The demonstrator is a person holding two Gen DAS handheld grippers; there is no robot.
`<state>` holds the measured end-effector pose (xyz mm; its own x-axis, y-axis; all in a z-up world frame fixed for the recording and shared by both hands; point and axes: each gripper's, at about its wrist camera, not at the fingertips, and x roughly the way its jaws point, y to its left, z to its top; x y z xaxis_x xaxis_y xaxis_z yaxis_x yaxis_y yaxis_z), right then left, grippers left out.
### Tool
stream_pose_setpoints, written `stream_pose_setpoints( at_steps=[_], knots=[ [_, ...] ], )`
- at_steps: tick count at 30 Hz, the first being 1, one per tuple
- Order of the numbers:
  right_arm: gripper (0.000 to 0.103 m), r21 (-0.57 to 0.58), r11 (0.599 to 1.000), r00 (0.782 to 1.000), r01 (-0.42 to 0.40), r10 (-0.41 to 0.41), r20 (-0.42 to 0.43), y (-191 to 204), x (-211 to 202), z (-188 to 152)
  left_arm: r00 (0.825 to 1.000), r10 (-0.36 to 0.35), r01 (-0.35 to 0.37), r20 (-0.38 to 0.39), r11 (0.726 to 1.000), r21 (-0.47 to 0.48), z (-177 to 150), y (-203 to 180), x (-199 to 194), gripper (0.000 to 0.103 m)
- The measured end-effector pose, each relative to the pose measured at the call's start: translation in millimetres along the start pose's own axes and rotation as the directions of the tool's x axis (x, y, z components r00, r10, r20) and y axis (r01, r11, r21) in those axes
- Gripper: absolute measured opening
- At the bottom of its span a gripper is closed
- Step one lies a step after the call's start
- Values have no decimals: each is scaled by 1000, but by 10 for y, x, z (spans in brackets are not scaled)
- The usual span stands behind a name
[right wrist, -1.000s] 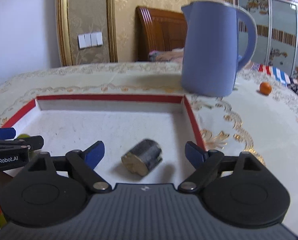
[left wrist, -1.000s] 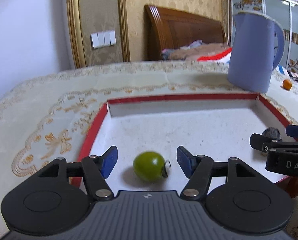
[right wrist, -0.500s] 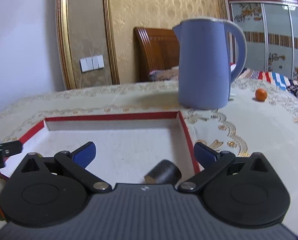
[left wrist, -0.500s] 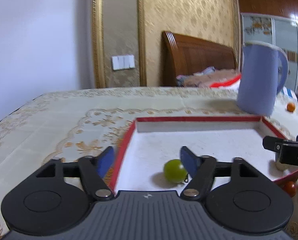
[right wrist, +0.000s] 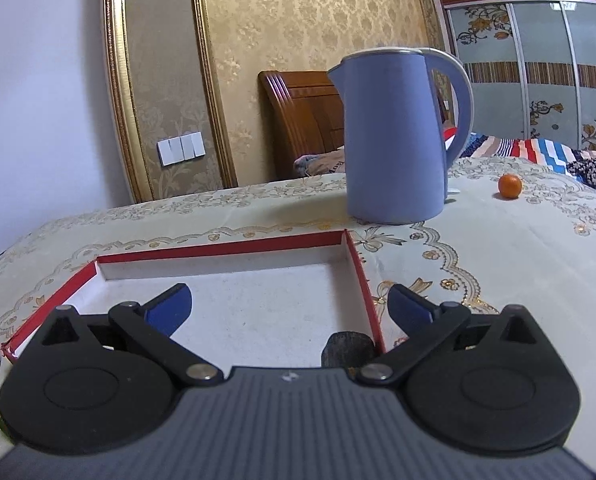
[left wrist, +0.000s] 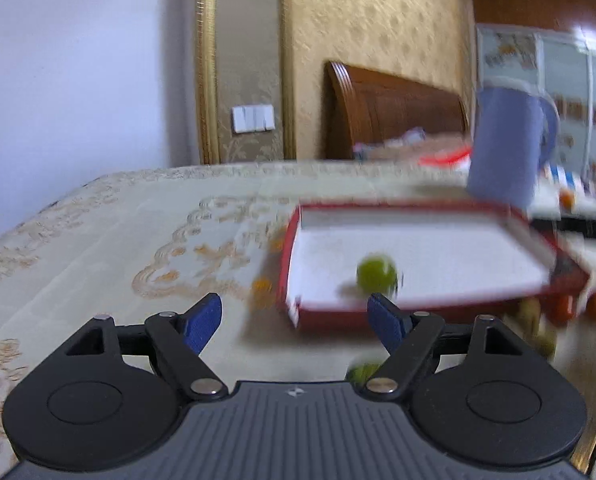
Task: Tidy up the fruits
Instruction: 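Move the left tool back to the cucumber slice and grasp it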
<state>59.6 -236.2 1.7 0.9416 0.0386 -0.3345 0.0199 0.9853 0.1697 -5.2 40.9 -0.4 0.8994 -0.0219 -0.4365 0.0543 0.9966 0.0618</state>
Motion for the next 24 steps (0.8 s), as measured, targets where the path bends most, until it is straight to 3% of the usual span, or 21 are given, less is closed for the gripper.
stream_pose_setpoints(
  at_steps=[3,11,15,24],
  knots=[
    [103,-12,1000,1000,-1,0,-20,26,35,-15,999,-15,16,-42,1000,23,-107,2,-11,80],
    [103,8,1000,999,4,-4,-32,-4,46,-14,998,-52,53,-19,997,60,-191,-42,-107,80],
    [103,9,1000,999,3,-3,-35,-4,50,-19,990,-136,137,-31,989,51,-197,-7,-139,80],
    [103,14,1000,999,6,-5,-36,-20,36,-24,974,-217,221,-64,972,74,-217,-24,-154,81]
  ],
)
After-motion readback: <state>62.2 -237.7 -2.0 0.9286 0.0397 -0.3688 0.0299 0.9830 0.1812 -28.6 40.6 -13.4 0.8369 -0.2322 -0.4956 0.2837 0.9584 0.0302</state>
